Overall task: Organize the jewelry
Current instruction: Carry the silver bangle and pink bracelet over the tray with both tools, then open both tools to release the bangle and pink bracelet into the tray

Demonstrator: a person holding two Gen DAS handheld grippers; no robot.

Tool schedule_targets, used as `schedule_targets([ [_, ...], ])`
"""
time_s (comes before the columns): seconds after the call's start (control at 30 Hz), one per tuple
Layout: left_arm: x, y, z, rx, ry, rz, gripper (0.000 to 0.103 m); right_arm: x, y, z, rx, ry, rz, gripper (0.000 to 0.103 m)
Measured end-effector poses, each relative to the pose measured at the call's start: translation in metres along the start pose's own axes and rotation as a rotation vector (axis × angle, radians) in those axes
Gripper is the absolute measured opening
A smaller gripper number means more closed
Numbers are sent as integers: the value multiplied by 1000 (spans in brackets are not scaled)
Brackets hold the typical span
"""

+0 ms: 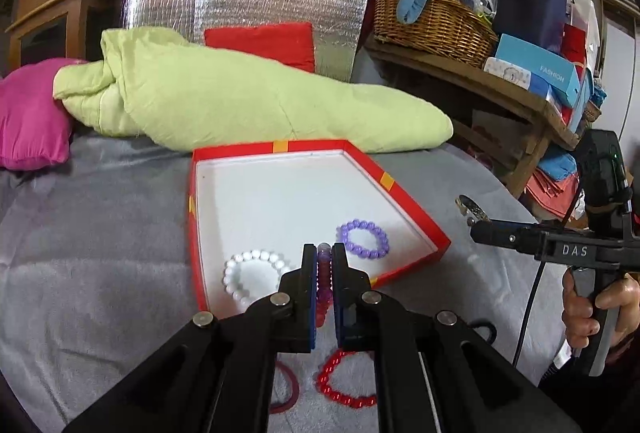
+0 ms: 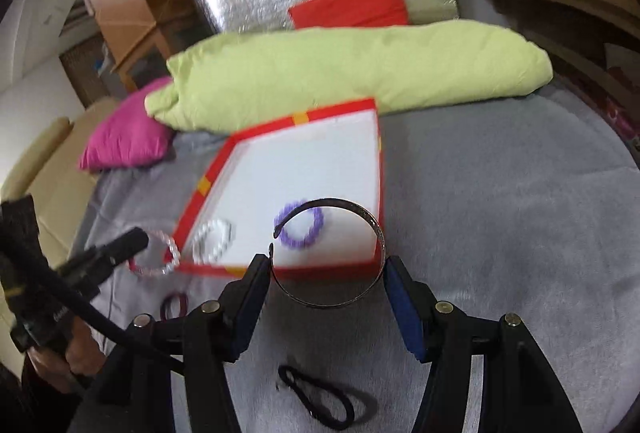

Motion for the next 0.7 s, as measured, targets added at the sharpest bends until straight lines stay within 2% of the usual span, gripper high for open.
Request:
schedule_targets([
  [0.17, 10, 10, 11, 0, 22, 43, 7, 16, -4, 16, -10, 21, -2, 62],
  [0.33, 25, 5, 31, 35, 29, 75, 7, 35, -13, 44, -7, 12, -17, 62],
  [0.43, 37, -5, 45, 45, 30, 67, 7, 44, -19, 64, 17, -11, 11, 62],
  [0.7, 46, -39, 91, 30, -52, -14, 7, 59, -25, 127, 19, -115, 83, 62],
])
Point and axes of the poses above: each gripper's, at about its wrist camera, not at the fingertips, and z roughly the way its jaws point, y to its right, x to its top, the point moved 9 cm from there along z, roughly the way its jaws point, and after that the axes turned 2 degrees about -z, right-handed, at the moved point
